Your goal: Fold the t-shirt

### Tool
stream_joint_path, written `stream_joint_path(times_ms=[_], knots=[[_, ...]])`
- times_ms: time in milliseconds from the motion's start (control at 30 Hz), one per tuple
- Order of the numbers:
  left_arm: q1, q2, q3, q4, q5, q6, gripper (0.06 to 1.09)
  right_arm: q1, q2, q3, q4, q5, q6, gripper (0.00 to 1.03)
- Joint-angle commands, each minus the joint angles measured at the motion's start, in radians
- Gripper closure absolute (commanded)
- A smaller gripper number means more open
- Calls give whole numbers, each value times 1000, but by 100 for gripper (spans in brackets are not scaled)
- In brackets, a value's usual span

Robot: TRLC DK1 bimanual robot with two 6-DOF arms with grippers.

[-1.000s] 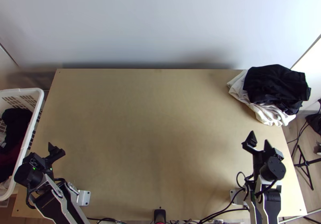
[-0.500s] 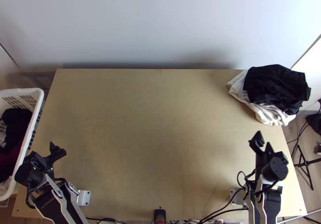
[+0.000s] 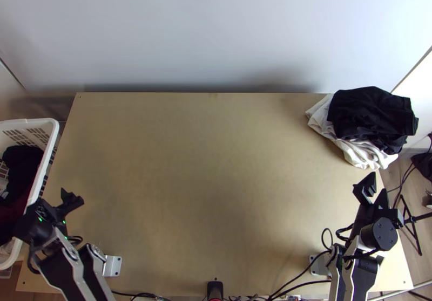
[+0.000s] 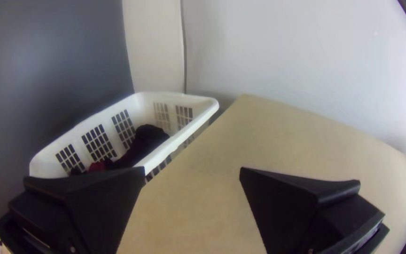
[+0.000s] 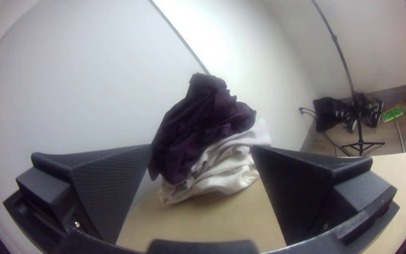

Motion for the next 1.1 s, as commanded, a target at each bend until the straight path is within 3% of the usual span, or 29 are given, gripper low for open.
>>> stream_joint_path(times_ms=[0,67,167,300,333,533,667,767,833,900,1067], knots=[[-5,345,171,-11,-24,-113,10,18,0,1,27,-2,-68,4],[-5,443,248,-54,-22,-147,10,25,-1,6,33,0,-83,4],[-8,551,347,-110,-22,-175,10,67,-1,18,33,-2,-235,4],[-12,686,502,-220,-22,-222,10,202,-1,40,29,-2,-692,4],[-13,729,547,-255,-22,-225,10,248,-1,41,29,-2,-772,4],[2,937,840,-404,-24,-241,10,423,-3,100,-135,1,-927,4],[56,1034,981,-396,-24,-241,10,452,-3,140,-270,0,-944,4],[104,1126,1068,-393,-24,-237,10,470,-3,173,-352,0,-917,4],[130,1184,1117,-393,-24,-234,10,475,-3,195,-398,0,-853,4],[150,1223,1153,-393,-22,-234,10,475,-1,199,-428,0,-795,4],[156,1262,1166,-392,-22,-224,10,490,-3,193,-444,-2,-792,4]])
